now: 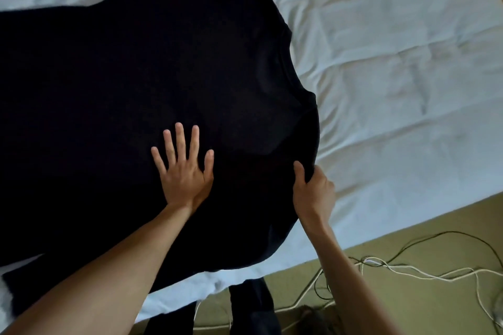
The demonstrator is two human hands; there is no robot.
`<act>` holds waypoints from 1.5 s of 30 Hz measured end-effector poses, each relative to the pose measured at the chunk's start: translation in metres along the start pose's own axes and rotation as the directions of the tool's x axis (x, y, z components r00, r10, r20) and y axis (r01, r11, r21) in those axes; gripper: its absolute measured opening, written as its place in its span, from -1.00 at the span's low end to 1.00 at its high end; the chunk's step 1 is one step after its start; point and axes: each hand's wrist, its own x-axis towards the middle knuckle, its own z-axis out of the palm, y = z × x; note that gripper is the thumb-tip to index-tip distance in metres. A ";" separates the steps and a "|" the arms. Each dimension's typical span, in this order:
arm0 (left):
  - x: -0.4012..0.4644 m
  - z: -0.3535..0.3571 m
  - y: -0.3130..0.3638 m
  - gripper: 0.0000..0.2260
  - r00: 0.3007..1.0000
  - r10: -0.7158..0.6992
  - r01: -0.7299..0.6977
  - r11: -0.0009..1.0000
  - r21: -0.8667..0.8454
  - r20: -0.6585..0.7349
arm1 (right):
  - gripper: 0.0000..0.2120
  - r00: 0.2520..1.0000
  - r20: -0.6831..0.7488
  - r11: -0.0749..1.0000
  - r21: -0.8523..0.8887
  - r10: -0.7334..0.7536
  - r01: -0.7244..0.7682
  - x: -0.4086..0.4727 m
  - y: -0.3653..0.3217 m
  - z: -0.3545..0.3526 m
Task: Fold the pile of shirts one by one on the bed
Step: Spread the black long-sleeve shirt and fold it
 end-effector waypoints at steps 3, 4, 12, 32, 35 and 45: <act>-0.006 0.000 -0.001 -0.43 1.000 -0.005 0.006 0.998 0.054 -0.028 | -0.55 0.996 -0.050 0.994 -0.077 0.070 -0.073 0.006 0.015 -0.007; -0.008 0.000 -0.001 -0.43 1.000 -0.005 0.006 0.999 0.051 -0.017 | -0.56 0.996 -0.040 0.991 -0.100 0.082 -0.086 0.005 0.016 -0.008; -0.021 -0.013 -0.002 -0.42 0.995 -0.026 0.024 1.000 0.020 0.101 | -0.52 0.885 -0.169 0.901 -0.064 -0.434 0.430 -0.048 -0.046 0.022; -0.089 -0.071 -0.177 -0.32 0.966 0.165 -0.140 0.981 -0.136 0.199 | -0.29 0.451 0.571 0.479 -0.112 -0.686 0.870 -0.102 -0.058 0.080; -0.093 -0.075 -0.188 -0.19 0.941 0.230 -0.223 0.973 -0.055 0.247 | -0.22 0.334 0.599 0.406 -0.016 -0.728 0.914 -0.113 -0.038 0.057; -0.082 -0.082 -0.123 -0.43 0.850 0.499 -0.486 0.867 -0.113 0.168 | 0.11 0.277 0.651 0.230 -0.159 -0.706 0.960 -0.115 -0.017 0.038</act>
